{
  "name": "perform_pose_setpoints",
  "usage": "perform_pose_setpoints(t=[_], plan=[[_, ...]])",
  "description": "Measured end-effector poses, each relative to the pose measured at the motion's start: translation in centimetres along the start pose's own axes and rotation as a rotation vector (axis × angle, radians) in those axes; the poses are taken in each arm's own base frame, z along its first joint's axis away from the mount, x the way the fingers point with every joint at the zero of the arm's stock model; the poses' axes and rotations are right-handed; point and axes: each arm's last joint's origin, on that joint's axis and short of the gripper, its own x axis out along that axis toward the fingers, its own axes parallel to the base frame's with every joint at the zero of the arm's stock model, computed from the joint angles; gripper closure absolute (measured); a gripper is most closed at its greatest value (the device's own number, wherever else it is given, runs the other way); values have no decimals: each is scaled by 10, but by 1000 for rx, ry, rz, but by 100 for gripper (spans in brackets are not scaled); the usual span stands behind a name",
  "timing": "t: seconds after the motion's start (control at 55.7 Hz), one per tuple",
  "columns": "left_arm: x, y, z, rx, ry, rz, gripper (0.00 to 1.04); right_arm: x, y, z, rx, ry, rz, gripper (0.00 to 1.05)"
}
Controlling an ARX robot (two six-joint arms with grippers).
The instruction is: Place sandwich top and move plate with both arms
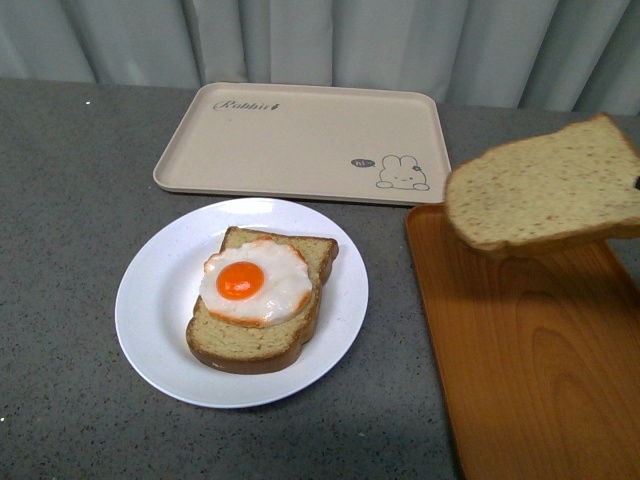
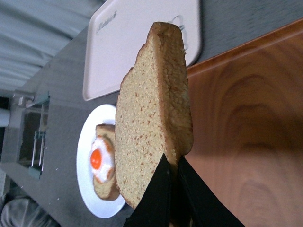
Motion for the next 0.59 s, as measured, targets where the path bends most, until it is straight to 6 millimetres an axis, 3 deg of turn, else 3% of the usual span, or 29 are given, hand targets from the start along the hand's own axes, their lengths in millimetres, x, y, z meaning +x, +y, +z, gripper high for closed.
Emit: perform_pose_setpoints(t=[0.251,0.593], plan=[[0,0,0,0,0,0,6,53,52,-34,-56,107,116,103],[0,0,0,0,0,0,6,116,76,-64,-59,227,152,103]])
